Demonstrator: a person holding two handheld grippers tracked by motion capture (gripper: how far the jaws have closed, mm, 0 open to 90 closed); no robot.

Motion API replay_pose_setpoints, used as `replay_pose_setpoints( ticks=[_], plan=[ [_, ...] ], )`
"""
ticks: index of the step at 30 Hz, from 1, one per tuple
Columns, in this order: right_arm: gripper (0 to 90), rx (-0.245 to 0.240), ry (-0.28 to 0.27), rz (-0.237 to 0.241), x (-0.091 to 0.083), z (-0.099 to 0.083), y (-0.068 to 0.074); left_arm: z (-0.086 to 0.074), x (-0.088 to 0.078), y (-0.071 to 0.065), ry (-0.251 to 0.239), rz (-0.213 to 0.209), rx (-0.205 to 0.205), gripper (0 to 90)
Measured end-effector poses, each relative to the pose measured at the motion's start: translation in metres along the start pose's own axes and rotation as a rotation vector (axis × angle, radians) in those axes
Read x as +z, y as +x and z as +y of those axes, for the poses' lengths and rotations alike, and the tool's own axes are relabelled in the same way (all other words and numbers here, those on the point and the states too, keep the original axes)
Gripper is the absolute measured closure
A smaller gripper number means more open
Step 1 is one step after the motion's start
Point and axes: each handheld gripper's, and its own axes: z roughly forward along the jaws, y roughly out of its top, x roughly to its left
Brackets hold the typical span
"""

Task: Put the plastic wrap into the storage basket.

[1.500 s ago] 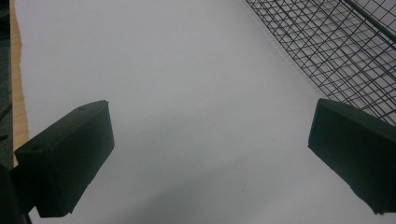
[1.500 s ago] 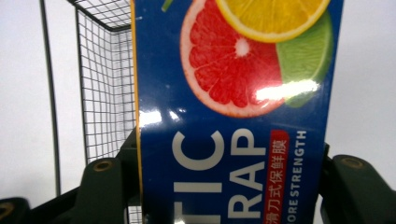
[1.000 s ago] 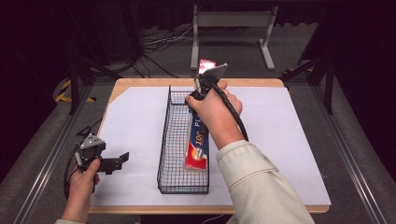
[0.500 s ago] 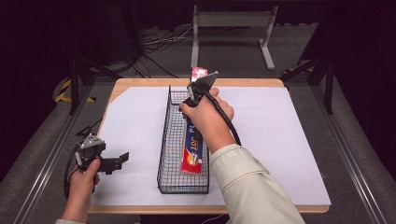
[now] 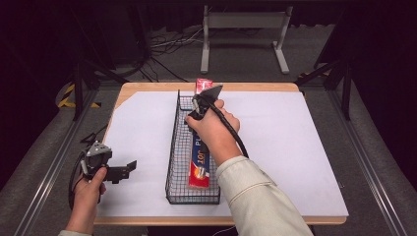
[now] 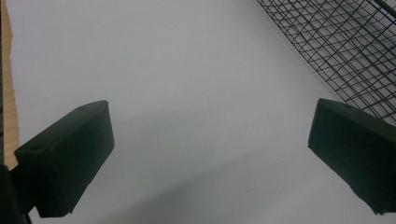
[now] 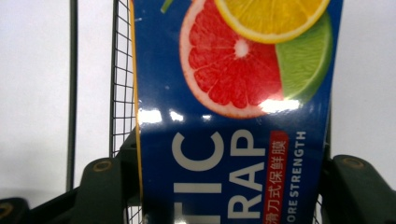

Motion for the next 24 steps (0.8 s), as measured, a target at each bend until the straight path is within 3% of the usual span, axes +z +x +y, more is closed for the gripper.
replay_pose_setpoints(
  ticks=[10, 24],
  plan=[
    [39.9, -0.019, 0.029, -0.017, 0.019, -0.001, -0.002, 0.0, 0.0, 0.001, 0.002, -0.002, -0.001, 0.8],
    [39.9, -0.011, 0.066, -0.026, 0.034, -0.005, -0.002, 0.0, 0.001, 0.002, 0.004, -0.003, -0.007, 0.8]
  ],
)
